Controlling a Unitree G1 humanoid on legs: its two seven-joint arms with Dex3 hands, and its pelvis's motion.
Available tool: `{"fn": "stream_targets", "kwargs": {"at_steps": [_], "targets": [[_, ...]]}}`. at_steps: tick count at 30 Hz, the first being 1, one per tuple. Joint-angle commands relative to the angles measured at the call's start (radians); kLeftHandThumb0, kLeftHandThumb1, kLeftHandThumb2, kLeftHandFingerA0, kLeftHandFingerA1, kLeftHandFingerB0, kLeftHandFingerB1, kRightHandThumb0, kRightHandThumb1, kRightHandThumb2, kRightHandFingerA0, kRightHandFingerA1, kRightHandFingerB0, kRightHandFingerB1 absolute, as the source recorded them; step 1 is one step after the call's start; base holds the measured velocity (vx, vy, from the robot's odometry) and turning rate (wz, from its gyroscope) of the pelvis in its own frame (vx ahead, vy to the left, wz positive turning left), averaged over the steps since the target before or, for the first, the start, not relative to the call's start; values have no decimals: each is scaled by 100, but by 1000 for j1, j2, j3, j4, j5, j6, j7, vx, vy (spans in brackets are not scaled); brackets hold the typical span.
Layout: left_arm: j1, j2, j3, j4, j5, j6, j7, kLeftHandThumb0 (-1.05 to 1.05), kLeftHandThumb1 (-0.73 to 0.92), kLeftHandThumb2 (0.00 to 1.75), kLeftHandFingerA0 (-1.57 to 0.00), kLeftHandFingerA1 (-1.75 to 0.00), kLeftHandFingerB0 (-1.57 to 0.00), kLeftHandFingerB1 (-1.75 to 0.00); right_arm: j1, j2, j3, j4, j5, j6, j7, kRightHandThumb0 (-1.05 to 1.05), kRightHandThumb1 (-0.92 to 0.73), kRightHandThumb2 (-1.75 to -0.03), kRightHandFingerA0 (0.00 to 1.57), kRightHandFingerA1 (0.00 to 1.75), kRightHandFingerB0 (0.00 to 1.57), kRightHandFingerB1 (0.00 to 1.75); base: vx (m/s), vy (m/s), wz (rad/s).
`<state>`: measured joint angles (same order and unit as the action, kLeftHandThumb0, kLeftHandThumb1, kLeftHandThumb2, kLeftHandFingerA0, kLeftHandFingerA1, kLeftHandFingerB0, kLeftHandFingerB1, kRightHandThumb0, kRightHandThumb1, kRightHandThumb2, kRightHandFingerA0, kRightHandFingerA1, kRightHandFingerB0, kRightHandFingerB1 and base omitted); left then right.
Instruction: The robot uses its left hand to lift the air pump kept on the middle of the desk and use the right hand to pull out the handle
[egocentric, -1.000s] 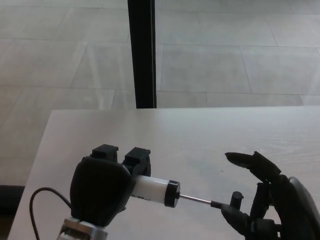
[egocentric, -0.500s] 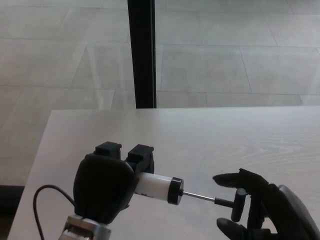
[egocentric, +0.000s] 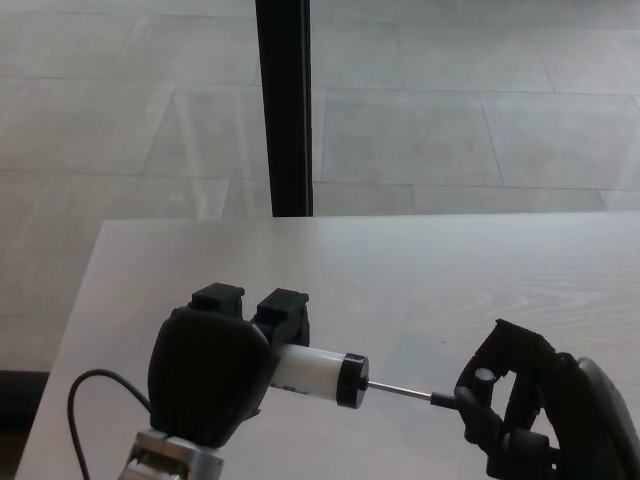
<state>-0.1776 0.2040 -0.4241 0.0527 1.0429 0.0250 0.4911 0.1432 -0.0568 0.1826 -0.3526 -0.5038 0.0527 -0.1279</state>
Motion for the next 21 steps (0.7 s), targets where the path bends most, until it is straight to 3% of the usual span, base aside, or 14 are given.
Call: {"fn": "stream_targets", "kwargs": {"at_steps": [1, 15, 21], "targets": [[7, 10, 0, -1, 2, 4, 5, -10, 50, 115, -80, -175, -68, -156, -5, 11, -15, 6, -17, -30, -60, -35, -65, -102, 88, 175, 63, 170, 0, 0, 0], [16, 16, 4, -8, 4, 6, 6, -11, 53, 112, -80, -175, -66, -157, 5, 25, -28, 7, -28, -42, -101, -34, -63, -106, 91, 175, 68, 165, 0, 0, 0], [19, 15, 7, -16, 1, 7, 2, -12, 54, 110, -79, -175, -66, -155, 9, 14, -37, 26, -19, -78, -112, -28, -58, -116, 89, 175, 70, 164, 0, 0, 0]]}}
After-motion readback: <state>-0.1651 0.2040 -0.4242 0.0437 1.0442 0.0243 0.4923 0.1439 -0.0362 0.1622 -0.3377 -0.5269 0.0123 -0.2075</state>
